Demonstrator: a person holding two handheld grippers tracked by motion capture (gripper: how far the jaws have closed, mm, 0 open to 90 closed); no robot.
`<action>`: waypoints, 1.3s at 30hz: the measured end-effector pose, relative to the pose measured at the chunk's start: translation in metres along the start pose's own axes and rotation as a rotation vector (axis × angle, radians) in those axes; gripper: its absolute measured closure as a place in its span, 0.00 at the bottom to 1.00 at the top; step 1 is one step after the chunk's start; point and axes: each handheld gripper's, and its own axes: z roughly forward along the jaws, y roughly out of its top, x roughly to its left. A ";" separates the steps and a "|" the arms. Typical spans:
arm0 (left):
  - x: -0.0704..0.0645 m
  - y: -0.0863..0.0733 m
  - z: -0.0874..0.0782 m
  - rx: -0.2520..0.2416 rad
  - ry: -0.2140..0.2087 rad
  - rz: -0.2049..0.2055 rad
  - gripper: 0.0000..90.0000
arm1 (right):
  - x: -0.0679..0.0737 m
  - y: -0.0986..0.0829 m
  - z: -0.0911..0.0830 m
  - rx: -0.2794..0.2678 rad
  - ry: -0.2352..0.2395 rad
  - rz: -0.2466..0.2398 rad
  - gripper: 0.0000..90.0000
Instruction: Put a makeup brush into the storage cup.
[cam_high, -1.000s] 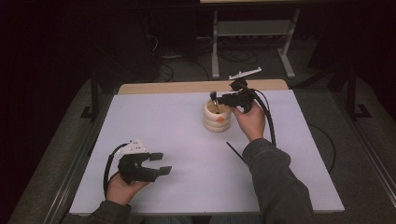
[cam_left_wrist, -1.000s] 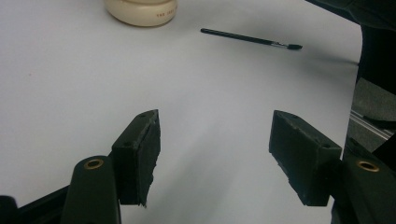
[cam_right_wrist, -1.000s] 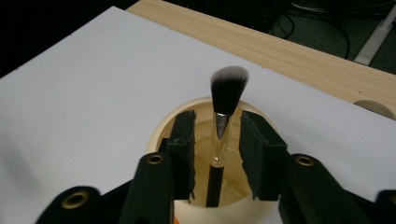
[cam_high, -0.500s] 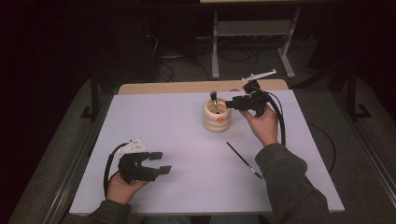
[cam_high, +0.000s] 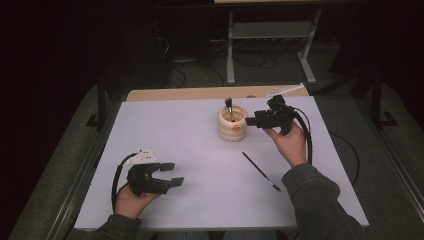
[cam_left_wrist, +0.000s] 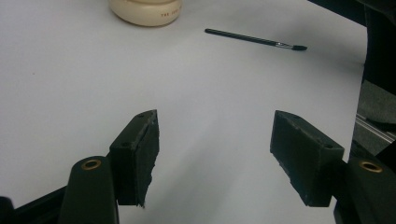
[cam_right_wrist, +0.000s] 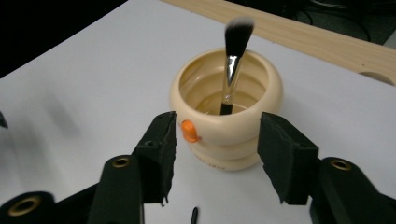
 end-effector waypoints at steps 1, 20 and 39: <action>0.000 0.000 0.000 -0.002 0.001 0.001 0.36 | 0.001 -0.002 0.000 0.005 0.001 0.000 0.48; -0.004 0.001 0.002 -0.001 0.000 0.009 0.36 | 0.021 -0.027 -0.014 0.023 0.027 -0.049 0.41; -0.008 0.003 0.002 0.007 0.010 0.028 0.35 | 0.025 -0.053 -0.023 0.067 0.012 -0.059 0.41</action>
